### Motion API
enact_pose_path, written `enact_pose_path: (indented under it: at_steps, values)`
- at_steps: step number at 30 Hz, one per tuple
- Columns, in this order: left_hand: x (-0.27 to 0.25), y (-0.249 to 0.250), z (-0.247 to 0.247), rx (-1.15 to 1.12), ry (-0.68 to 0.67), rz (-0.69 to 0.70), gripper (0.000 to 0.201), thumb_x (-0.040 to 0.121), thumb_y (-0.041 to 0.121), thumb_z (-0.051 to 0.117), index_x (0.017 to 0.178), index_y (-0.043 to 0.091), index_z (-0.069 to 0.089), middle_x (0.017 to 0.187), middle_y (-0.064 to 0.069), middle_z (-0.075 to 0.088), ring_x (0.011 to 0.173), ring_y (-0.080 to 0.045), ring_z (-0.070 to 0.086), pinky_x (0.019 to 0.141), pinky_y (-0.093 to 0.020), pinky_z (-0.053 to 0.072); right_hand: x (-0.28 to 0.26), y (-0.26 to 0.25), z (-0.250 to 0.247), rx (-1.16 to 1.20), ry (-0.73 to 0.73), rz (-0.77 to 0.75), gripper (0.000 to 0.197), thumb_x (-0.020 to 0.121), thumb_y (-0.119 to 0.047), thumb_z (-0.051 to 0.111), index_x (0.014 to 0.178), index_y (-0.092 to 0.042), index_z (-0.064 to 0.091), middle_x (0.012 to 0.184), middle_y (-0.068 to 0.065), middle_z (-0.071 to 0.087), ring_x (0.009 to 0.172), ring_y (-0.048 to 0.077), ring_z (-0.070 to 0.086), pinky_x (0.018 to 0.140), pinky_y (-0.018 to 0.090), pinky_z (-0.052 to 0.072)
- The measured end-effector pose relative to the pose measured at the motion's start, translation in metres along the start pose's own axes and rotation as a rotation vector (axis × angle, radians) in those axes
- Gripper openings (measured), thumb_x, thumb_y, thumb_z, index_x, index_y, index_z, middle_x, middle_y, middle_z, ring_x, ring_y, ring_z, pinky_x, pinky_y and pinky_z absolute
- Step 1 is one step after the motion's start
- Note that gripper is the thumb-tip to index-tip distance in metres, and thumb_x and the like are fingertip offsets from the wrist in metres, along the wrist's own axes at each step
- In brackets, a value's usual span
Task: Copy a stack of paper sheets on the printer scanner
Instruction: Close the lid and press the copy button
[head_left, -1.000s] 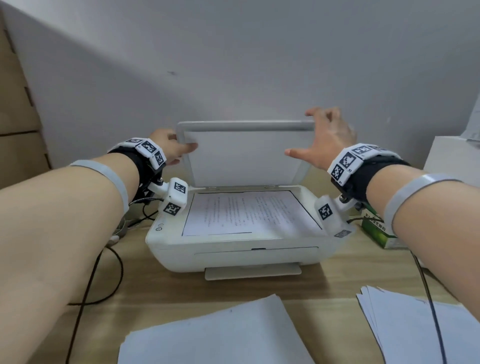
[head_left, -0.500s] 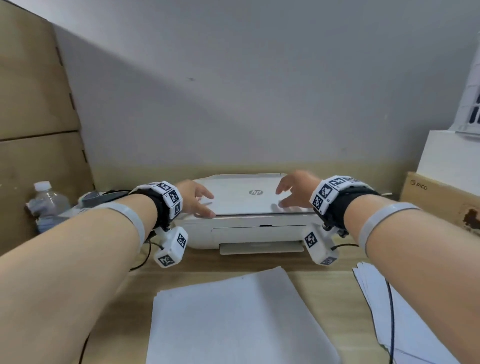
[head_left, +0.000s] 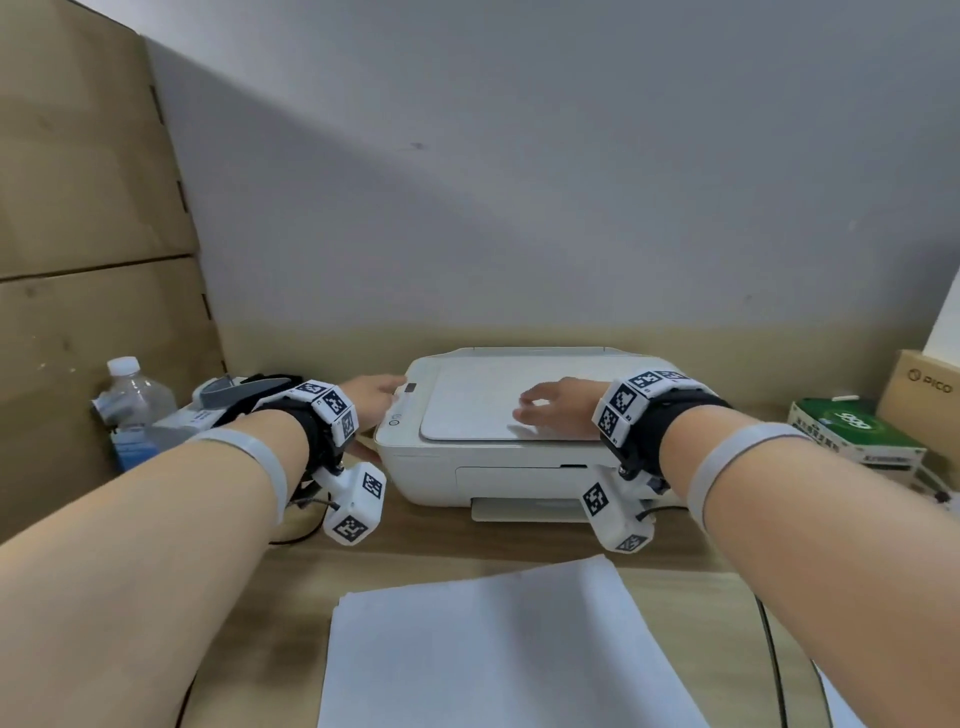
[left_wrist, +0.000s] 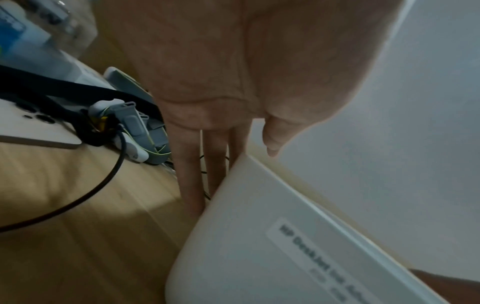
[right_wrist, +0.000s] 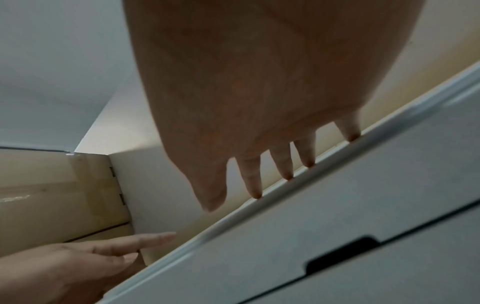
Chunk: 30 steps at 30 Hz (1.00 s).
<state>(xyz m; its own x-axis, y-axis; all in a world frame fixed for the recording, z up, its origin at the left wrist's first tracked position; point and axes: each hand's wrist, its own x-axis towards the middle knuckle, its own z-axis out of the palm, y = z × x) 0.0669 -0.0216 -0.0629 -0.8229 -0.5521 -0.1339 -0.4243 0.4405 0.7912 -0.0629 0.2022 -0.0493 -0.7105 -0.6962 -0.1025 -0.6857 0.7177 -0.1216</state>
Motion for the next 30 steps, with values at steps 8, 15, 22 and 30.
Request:
enact_pose_path:
  at_steps: [8,15,22,30]
  values:
    - [-0.010,-0.016,0.017,-0.049,0.074,-0.019,0.041,0.102,0.019,0.028,0.129,0.039,0.051,0.122,-0.008,0.064,0.102,-0.037,0.066,0.077,-0.049,0.059,0.013,-0.001,0.034,0.051,0.044,0.031,0.071,0.093,-0.067,0.026,0.151,-0.027,0.030,0.161,0.007,0.021,0.147,0.032,0.014,0.118,0.051,0.009]
    - [0.002,-0.013,0.023,0.088,0.130,0.040,0.051,0.098,0.001,0.027,0.138,0.025,0.048,0.141,-0.006,0.049,0.122,-0.036,0.053,0.102,-0.040,0.045,0.008,0.002,0.036,0.025,0.082,0.058,0.063,0.094,-0.068,0.018,0.151,-0.041,0.017,0.164,-0.004,0.008,0.151,0.026,0.001,0.114,0.061,0.002]
    - [0.006,-0.014,0.026,0.104,0.170,0.058,0.050,0.100,0.006,0.025,0.141,0.023,0.048,0.141,-0.009,0.048,0.111,-0.036,0.056,0.094,-0.037,0.049,0.007,0.005,0.041,0.009,0.100,0.056,0.064,0.090,-0.072,0.016,0.148,-0.046,0.019,0.163,-0.006,0.009,0.151,0.024,0.001,0.114,0.065,0.002]
    - [0.007,-0.019,0.030,0.156,0.188,0.071,0.052,0.098,0.005,0.025,0.143,0.025,0.044,0.141,-0.011,0.046,0.112,-0.038,0.057,0.095,-0.044,0.050,0.003,0.004,0.040,0.002,0.118,0.055,0.062,0.092,-0.070,0.016,0.148,-0.043,0.022,0.163,-0.005,0.012,0.150,0.025,0.005,0.115,0.063,0.005]
